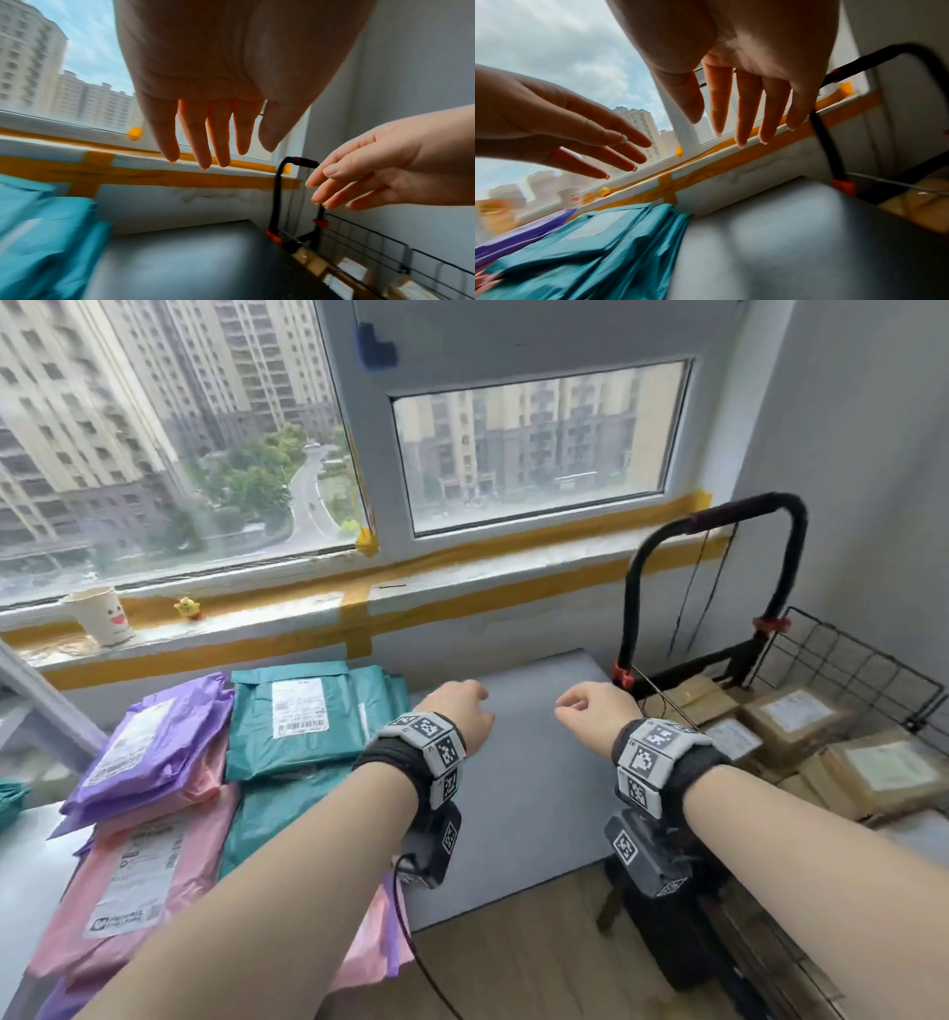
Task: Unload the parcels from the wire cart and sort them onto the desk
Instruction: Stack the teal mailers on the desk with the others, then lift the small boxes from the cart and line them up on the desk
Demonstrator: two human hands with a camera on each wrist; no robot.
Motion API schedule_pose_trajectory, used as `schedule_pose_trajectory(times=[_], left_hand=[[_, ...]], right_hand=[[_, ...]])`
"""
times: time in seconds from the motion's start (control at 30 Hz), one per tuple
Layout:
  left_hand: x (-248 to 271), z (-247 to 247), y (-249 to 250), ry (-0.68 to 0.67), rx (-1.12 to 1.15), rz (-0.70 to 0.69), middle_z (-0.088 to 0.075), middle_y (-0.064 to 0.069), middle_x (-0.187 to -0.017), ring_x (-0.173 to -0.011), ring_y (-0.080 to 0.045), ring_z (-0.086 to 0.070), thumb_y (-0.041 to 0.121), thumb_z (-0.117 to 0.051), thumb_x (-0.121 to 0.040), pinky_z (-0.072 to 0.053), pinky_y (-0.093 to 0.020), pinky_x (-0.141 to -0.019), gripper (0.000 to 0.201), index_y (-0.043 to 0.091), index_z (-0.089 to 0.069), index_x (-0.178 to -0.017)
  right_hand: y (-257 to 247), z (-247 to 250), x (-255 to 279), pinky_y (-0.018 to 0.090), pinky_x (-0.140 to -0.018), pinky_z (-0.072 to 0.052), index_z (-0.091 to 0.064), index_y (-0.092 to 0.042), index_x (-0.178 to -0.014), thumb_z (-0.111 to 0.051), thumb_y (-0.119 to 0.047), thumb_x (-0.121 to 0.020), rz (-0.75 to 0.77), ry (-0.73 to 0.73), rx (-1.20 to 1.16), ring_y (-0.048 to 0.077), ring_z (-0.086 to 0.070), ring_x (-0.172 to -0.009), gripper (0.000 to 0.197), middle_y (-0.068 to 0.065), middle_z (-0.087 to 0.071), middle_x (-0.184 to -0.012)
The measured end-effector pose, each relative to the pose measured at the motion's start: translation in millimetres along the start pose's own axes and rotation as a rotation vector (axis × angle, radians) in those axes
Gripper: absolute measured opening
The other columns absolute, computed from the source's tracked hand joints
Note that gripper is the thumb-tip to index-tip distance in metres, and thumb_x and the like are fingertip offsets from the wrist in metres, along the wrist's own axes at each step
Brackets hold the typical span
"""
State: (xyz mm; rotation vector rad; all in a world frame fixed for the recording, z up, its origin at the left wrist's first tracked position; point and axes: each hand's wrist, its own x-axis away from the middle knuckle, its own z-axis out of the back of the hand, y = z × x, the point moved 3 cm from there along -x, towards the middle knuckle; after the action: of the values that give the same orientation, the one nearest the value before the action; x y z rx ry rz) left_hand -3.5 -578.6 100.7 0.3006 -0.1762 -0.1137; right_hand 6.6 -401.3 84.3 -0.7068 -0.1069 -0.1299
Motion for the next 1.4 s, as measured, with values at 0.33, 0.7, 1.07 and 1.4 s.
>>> schedule_pose_trajectory(times=[0.33, 0.7, 1.07, 1.4], left_hand=[[-24, -56, 189, -0.115, -0.056, -0.259, -0.057, -0.008, -0.131, -0.120, -0.026, -0.053, 0.027, -0.045, -0.096, -0.043, -0.032, -0.099, 0.038, 0.014, -0.052, -0.131], [-39, -147, 364, -0.261, -0.086, -0.365, -0.054, -0.007, -0.133, -0.121, -0.025, -0.052, 0.028, -0.046, -0.096, -0.043, -0.033, -0.100, 0.040, 0.016, -0.048, -0.134], [-123, -216, 459, -0.442, -0.179, -0.544, -0.062, -0.007, -0.116, -0.101, -0.024, -0.060, 0.024, -0.046, -0.094, -0.051, -0.031, -0.082, 0.033, 0.015, -0.058, -0.123], [-249, -304, 502, -0.672, -0.231, -0.573, -0.059, -0.011, -0.120, -0.093, -0.026, -0.058, 0.025, -0.044, -0.091, -0.051, -0.032, -0.078, 0.036, 0.013, -0.054, -0.124]], right_hand=[[158, 115, 36, 0.024, -0.083, -0.043, -0.068, -0.014, -0.102, -0.055, -0.022, -0.090, -0.209, 0.128, -0.007, 0.023, -0.059, -0.103, 0.019, 0.005, -0.067, -0.107], [354, 220, 69, 0.022, -0.080, -0.040, -0.069, -0.014, -0.099, -0.055, -0.022, -0.090, -0.499, 0.209, -0.062, 0.023, -0.060, -0.101, 0.018, 0.005, -0.067, -0.109], [448, 235, 44, 0.031, -0.089, -0.046, -0.065, -0.008, -0.108, -0.054, -0.020, -0.091, -0.794, 0.276, -0.215, 0.027, -0.059, -0.105, 0.023, 0.010, -0.066, -0.113], [495, 192, -55, 0.028, -0.094, -0.041, -0.036, -0.010, -0.142, -0.060, -0.028, -0.089, -1.072, 0.246, -0.437, 0.027, -0.051, -0.119, 0.061, 0.013, -0.049, -0.137]])
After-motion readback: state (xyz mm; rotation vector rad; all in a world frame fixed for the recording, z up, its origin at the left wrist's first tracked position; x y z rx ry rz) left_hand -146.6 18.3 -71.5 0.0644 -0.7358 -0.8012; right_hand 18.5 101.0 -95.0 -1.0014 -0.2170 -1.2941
